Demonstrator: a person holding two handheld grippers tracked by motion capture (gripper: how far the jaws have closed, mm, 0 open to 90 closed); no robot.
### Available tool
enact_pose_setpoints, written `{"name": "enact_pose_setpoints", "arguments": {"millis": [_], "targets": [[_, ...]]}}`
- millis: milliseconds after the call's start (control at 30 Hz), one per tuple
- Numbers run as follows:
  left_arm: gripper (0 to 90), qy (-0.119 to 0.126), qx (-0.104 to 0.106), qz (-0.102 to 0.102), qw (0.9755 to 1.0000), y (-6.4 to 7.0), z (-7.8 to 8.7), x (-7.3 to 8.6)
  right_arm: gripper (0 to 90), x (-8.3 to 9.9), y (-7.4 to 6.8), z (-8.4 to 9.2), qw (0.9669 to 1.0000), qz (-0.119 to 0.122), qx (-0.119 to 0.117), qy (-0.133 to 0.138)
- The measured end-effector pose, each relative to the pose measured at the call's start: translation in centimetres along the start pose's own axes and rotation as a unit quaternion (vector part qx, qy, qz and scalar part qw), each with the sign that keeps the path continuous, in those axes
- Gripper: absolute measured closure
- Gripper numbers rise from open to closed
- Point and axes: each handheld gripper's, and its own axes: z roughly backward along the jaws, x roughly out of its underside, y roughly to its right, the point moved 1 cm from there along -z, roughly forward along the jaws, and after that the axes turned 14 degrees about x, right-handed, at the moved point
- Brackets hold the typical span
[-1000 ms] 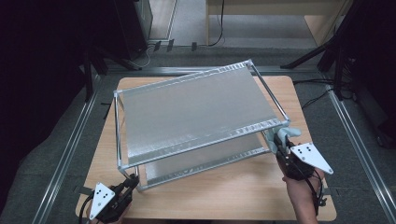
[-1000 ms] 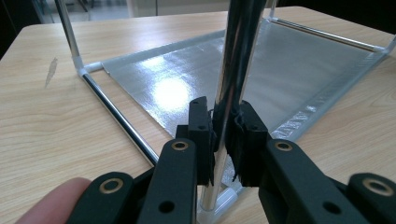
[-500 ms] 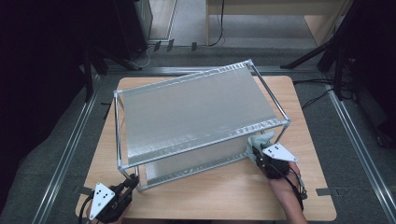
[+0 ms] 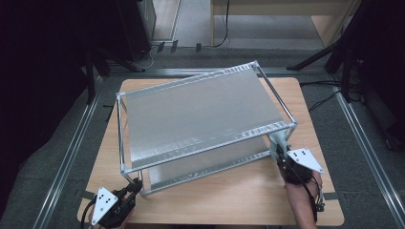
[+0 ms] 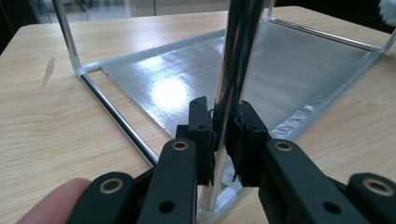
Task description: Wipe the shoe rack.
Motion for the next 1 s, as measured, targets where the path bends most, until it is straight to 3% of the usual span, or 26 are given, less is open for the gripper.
{"name": "enact_pose_setpoints", "arguments": {"millis": [167,233,367,500,633,733,800,900,1000], "targets": [[80.2,-0.002,0.003,-0.006,1.0,0.3,-0.1,0.0,78.6,-1.8,0.9,1.8,0.9982,-0.021,0.012,0.056],[80.3,-0.002,0.007,-0.005,1.0,0.5,-0.1,0.0,78.5,-1.9,1.0,1.8,0.9982,-0.023,0.014,0.053],[80.2,-0.004,0.017,-0.011,0.9998,0.8,-0.2,0.1,78.3,0.1,1.0,-0.3,0.9996,-0.022,0.008,-0.016],[79.0,-0.002,0.023,-0.004,0.9997,0.8,-0.3,0.0,78.0,2.2,1.2,-2.4,0.9959,-0.024,-0.001,-0.087],[74.2,0.002,0.028,0.003,0.9996,0.6,-0.1,0.0,78.0,3.0,1.1,-3.2,0.9927,-0.037,-0.006,-0.114],[74.5,0.005,0.028,0.002,0.9996,0.6,-0.1,0.0,77.9,2.5,1.2,-2.8,0.9938,-0.04,-0.002,-0.104],[76.5,0.006,0.026,-0.001,0.9996,0.8,-0.1,0.0,77.6,1.7,1.4,-2.1,0.9958,-0.043,0.006,-0.08],[78.6,0.005,0.022,-0.004,0.9997,0.9,-0.2,0.0,77.3,-0.1,1.3,-0.3,0.9995,-0.016,0.027,-0.007],[79.2,0.005,0.019,-0.007,0.9998,0.9,-0.2,0.0,77.7,-1.8,1.4,1.2,0.9983,-0.026,0.039,0.036]]}}
